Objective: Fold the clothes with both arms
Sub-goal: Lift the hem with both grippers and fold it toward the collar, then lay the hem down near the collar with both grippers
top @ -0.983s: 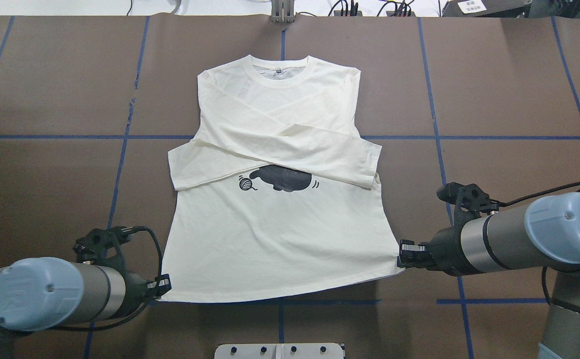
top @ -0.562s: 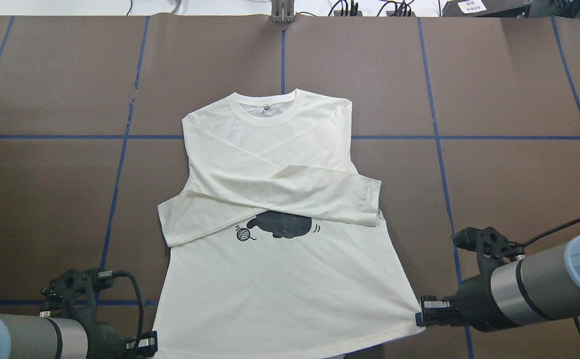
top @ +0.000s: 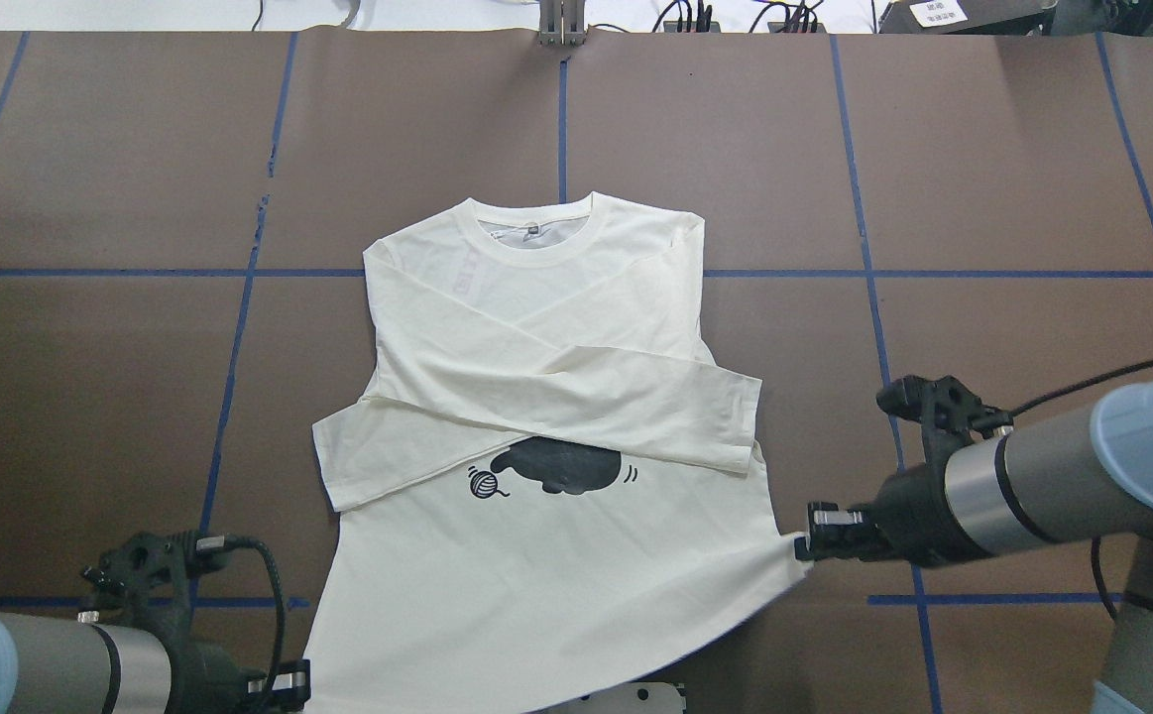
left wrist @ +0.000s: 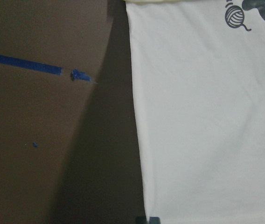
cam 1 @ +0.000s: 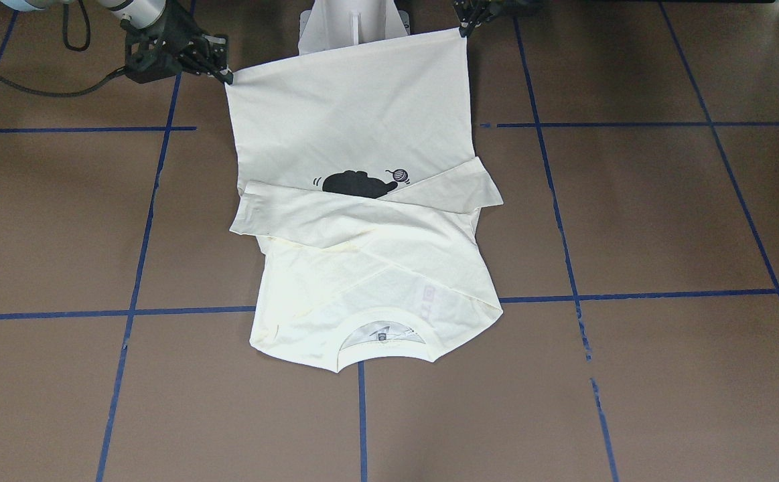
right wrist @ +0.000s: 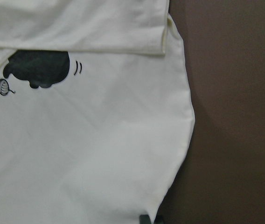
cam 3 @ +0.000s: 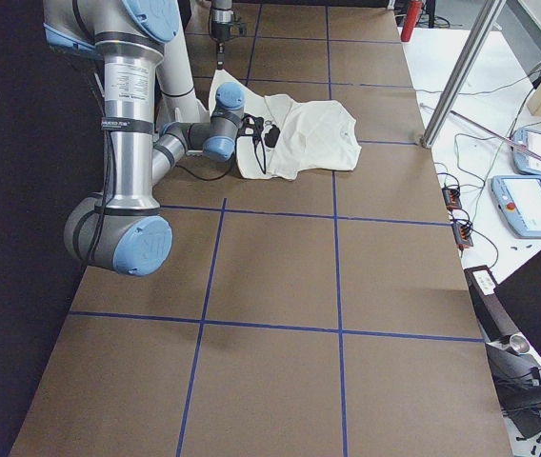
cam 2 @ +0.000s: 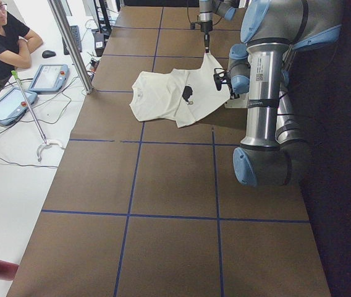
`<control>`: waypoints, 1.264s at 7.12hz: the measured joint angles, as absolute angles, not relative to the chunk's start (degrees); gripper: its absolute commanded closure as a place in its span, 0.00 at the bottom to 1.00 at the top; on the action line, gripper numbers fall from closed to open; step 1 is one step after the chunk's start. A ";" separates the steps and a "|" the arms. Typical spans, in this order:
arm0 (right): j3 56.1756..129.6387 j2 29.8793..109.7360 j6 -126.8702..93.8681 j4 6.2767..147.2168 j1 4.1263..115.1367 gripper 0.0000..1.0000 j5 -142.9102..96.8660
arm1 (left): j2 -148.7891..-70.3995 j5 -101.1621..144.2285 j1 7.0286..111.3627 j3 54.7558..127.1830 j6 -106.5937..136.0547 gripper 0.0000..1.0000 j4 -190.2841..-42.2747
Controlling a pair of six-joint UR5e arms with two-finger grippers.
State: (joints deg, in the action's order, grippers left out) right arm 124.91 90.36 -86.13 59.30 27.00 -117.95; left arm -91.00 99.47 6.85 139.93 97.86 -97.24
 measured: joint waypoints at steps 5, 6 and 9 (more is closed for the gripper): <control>99.79 66.09 -78.76 58.53 45.57 1.00 -117.93 | -107.08 110.09 36.98 119.38 82.09 1.00 -97.37; 93.00 61.44 -78.18 58.52 47.33 1.00 -117.89 | -109.97 110.32 40.49 114.66 80.66 1.00 -97.53; 77.44 52.14 -77.73 58.35 49.98 1.00 -117.33 | -116.78 110.26 46.15 99.23 77.90 1.00 -103.41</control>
